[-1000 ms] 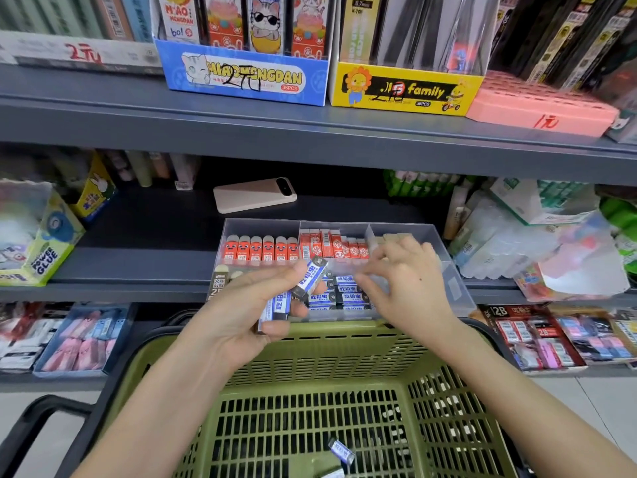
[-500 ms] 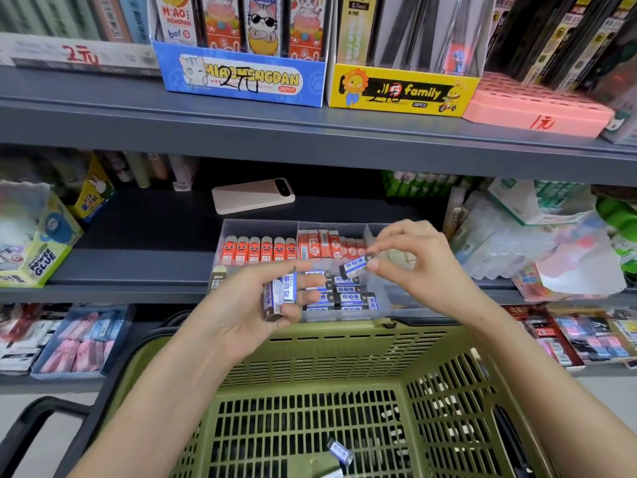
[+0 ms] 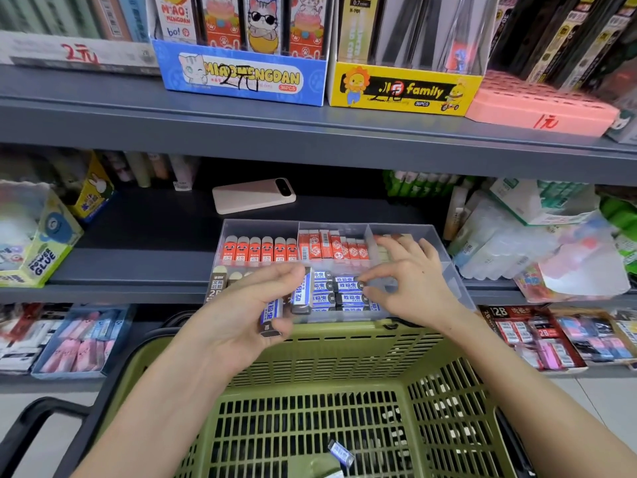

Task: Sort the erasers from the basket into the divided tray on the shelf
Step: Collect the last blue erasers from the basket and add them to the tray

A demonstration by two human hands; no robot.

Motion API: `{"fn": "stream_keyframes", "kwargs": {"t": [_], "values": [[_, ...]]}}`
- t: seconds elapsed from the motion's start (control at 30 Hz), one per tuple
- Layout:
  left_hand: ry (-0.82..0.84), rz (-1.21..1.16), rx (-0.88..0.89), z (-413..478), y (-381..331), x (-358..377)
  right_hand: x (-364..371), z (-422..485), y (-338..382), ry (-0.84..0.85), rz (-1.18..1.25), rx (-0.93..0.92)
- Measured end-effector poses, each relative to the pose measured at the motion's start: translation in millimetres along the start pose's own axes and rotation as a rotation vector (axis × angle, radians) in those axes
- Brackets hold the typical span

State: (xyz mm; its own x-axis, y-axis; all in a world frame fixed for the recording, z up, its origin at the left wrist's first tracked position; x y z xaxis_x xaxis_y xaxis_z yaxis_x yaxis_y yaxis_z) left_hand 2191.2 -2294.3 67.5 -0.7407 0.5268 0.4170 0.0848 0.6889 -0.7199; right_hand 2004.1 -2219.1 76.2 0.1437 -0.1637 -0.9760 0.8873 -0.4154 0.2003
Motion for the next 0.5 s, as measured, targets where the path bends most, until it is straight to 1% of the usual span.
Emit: {"fn": "stream_keyframes", "kwargs": {"t": [0.1, 0.13, 0.17, 0.2, 0.23, 0.3, 0.33, 0.37, 0.47, 0.5], "values": [[-0.019, 0.037, 0.046, 0, -3, 1, -5, -4, 5, -0.009, -0.129, -0.019], [-0.009, 0.045, 0.060, -1, -5, 2, -10, -6, 9, -0.039, -0.158, -0.032], [0.005, 0.056, 0.072, -1, -6, 4, -18, -9, 16, -0.096, -0.130, -0.050], [0.016, 0.069, 0.083, -2, -8, 7, -28, -13, 23, -0.171, -0.039, -0.070], [0.023, 0.080, 0.093, -2, -9, 8, -38, -18, 29, -0.231, 0.105, -0.079], [0.028, 0.091, 0.117, -1, -11, 10, -51, -28, 44, -0.256, 0.481, -0.093], [0.028, 0.094, 0.133, -1, -12, 12, -54, -34, 52, -0.255, 0.598, -0.103], [0.026, 0.094, 0.148, -1, -12, 13, -57, -39, 60, -0.272, 0.624, -0.113], [0.010, 0.102, 0.166, 0, -10, 17, -67, -51, 77, -0.400, 0.409, -0.190], [0.006, 0.110, 0.164, 1, -9, 18, -69, -52, 76, -0.434, 0.371, -0.195]]}}
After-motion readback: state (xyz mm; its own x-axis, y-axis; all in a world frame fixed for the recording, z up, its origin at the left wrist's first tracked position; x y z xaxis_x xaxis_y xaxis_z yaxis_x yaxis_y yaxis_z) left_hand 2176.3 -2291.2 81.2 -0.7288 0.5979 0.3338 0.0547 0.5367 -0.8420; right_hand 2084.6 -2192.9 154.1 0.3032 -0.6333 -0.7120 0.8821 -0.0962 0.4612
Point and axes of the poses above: each hand's wrist, its own z-axis towards the middle knuckle, its own x-axis out of the palm, y = z × x, the point moved 8 cm from there along z, towards the middle knuckle
